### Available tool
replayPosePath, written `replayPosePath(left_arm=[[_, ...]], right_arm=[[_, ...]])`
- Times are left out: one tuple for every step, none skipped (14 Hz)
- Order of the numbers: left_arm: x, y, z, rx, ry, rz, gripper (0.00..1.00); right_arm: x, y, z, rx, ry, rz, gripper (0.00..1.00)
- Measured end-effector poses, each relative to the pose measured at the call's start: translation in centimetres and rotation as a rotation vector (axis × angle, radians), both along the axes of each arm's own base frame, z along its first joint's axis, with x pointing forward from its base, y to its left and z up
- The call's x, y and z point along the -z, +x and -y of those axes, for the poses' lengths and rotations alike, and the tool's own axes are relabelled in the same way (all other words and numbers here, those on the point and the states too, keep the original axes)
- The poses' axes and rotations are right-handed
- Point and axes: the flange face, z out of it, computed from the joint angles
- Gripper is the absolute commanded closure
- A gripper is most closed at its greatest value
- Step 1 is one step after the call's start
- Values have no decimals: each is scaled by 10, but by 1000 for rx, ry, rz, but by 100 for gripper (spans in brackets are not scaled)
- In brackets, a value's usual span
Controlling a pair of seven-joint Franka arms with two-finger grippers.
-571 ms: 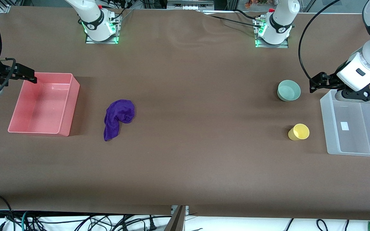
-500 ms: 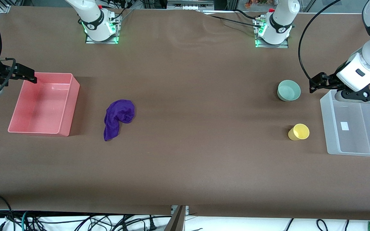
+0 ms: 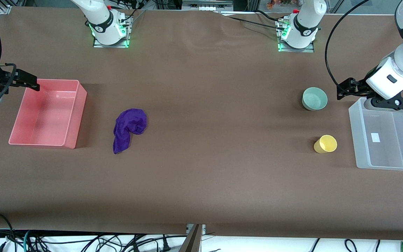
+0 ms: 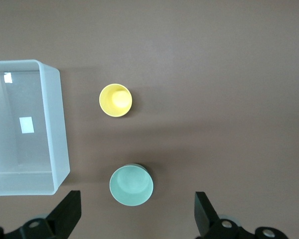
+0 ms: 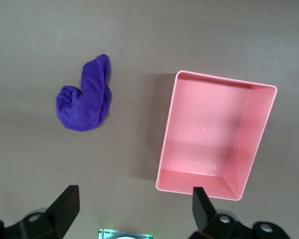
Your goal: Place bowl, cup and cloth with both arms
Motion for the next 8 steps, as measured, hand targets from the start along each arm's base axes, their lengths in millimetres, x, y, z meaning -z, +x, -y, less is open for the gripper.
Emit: replayPosePath(left_arm=[[2, -2, 0, 1, 2, -20, 0], [3, -5, 1, 3, 3, -38, 0], [4, -7, 1, 2, 4, -58, 0], [6, -9, 0, 1, 6, -76, 0], [10, -9, 0, 1, 7, -89, 0], [15, -10, -1, 0, 8, -105, 1], [24, -11, -2, 0, 9, -125, 1], [37, -12, -4, 15, 7, -151, 1]], right_arm=[[0, 0, 0, 0, 0, 0, 0], [0, 0, 0, 0, 0, 0, 0], [0, 0, 0, 0, 0, 0, 0], [0, 0, 0, 0, 0, 0, 0], [0, 0, 0, 0, 0, 0, 0], [0, 0, 0, 1, 0, 0, 0], [0, 0, 0, 1, 0, 0, 0], [0, 0, 0, 0, 0, 1, 0]])
